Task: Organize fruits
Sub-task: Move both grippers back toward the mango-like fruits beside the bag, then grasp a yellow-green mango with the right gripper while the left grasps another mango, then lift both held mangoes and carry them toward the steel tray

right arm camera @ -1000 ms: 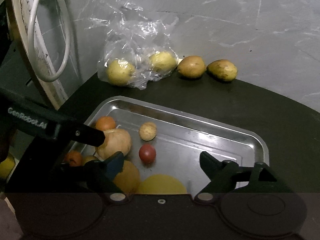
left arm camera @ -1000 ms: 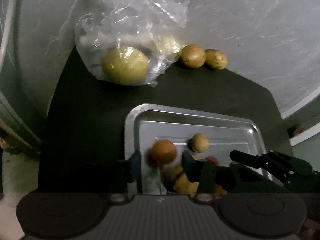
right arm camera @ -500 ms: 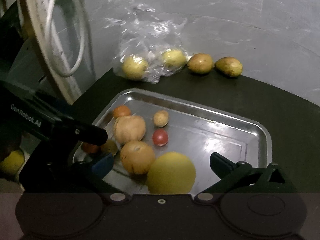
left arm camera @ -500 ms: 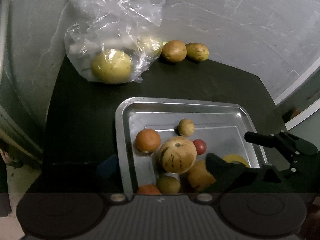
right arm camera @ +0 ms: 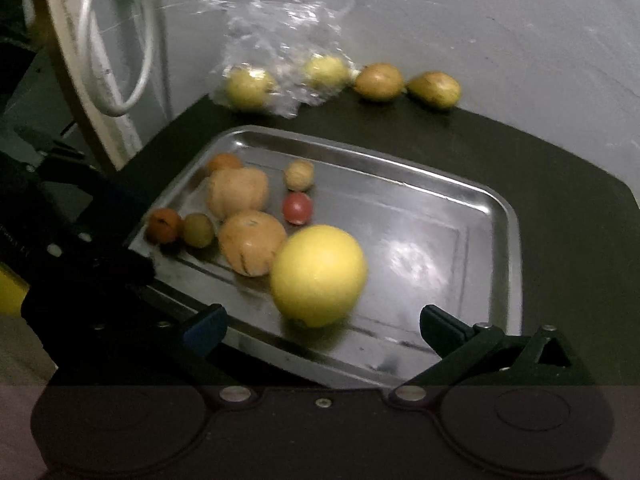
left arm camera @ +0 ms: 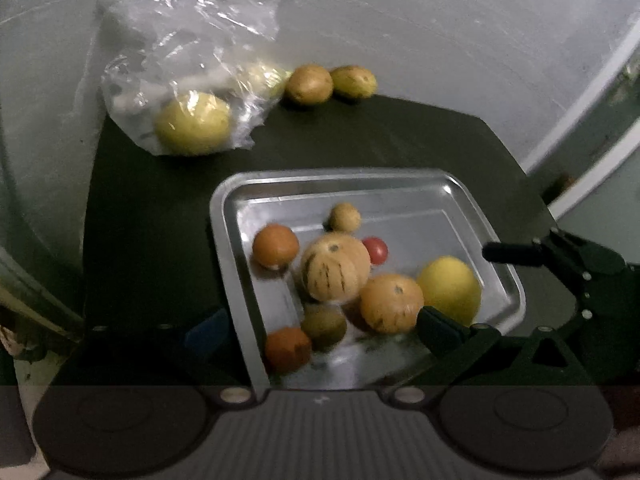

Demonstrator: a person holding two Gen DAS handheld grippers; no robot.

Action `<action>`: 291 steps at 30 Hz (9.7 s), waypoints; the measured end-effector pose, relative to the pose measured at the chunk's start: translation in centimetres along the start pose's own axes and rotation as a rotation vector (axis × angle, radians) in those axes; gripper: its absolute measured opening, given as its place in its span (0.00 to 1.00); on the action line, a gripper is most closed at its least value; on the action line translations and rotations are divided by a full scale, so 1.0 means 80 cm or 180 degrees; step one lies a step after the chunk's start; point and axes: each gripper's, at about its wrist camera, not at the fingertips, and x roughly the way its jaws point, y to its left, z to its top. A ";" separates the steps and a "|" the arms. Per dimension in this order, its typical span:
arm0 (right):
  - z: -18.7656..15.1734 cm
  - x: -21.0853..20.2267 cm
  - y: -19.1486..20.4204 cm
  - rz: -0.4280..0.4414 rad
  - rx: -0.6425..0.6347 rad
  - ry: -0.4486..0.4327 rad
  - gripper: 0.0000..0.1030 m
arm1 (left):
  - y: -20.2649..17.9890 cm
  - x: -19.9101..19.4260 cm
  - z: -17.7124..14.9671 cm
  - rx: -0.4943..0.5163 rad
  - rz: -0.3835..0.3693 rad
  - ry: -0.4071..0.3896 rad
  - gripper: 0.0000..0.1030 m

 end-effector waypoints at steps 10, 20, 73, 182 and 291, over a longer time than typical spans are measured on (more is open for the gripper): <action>-0.002 -0.002 -0.014 -0.0113 0.0130 -0.0039 0.99 | -0.009 0.009 -0.019 0.0388 0.0001 0.0309 0.99; 0.013 0.000 -0.029 -0.0092 0.0160 -0.0149 0.99 | -0.010 0.018 -0.014 0.0669 0.0132 0.0458 0.99; 0.143 0.115 -0.191 0.0097 -0.0230 -0.0336 0.99 | -0.058 0.129 0.165 -0.0511 0.0237 -0.0209 0.99; 0.169 0.165 -0.201 0.0447 0.0416 -0.0679 0.54 | -0.006 0.250 0.233 -0.2141 0.0592 -0.0703 0.66; 0.039 0.065 -0.150 0.0218 0.1545 -0.0750 0.54 | -0.056 0.160 0.154 -0.1034 0.0202 -0.0332 0.64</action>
